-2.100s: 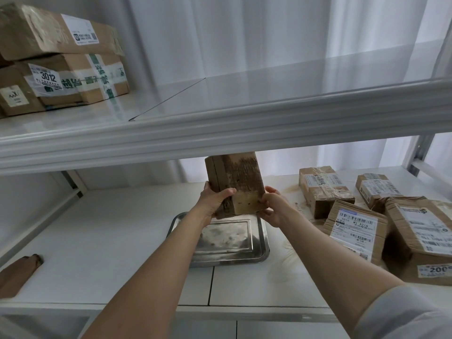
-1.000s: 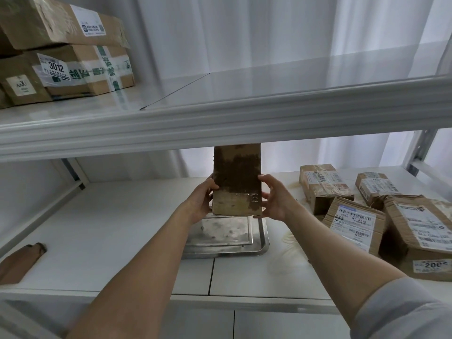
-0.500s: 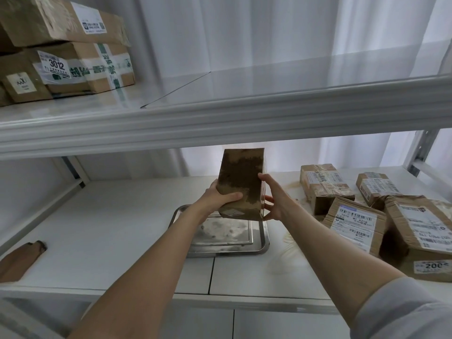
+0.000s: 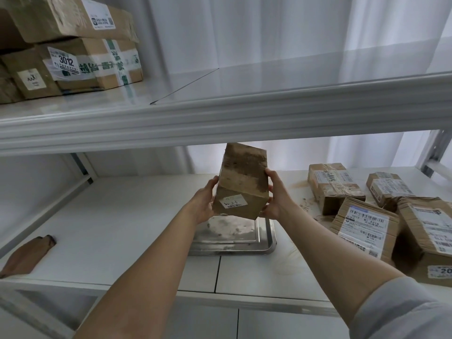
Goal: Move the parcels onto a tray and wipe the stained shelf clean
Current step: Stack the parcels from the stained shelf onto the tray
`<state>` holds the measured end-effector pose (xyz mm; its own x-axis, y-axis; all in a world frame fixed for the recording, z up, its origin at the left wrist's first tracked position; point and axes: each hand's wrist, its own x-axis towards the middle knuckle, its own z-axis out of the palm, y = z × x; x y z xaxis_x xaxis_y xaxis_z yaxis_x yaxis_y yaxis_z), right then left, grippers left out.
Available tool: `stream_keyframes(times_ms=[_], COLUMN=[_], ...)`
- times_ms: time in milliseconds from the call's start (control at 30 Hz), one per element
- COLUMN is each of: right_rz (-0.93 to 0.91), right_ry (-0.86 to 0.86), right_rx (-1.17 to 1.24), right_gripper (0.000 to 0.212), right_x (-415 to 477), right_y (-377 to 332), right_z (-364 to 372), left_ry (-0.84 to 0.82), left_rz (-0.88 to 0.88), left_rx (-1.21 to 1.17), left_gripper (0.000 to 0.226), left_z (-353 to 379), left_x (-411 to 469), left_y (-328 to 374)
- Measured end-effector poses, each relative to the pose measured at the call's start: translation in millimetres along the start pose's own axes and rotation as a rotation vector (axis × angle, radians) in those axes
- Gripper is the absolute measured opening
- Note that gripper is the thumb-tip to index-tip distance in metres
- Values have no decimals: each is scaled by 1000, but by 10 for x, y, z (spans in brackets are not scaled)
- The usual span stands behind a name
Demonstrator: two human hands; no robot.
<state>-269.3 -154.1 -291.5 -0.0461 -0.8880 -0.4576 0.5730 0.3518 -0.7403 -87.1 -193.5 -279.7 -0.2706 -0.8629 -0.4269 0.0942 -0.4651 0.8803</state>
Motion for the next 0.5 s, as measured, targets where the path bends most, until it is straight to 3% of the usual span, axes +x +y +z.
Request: stream_keyframes(times_ms=[167,500], right_rz=[36,-9], right_ry=[-76,77], right_rx=[88,53], right_gripper=[49,36], right_x=[28,41], right_y=[44,53], right_z=[57,119], left_ry=[-242,-300], left_rz=[-110,-67], left_rx=[-106,-190], left_gripper=[77,76], left_z=[-84,-114], left_x=[-70,-99], left_y=[-32,-38])
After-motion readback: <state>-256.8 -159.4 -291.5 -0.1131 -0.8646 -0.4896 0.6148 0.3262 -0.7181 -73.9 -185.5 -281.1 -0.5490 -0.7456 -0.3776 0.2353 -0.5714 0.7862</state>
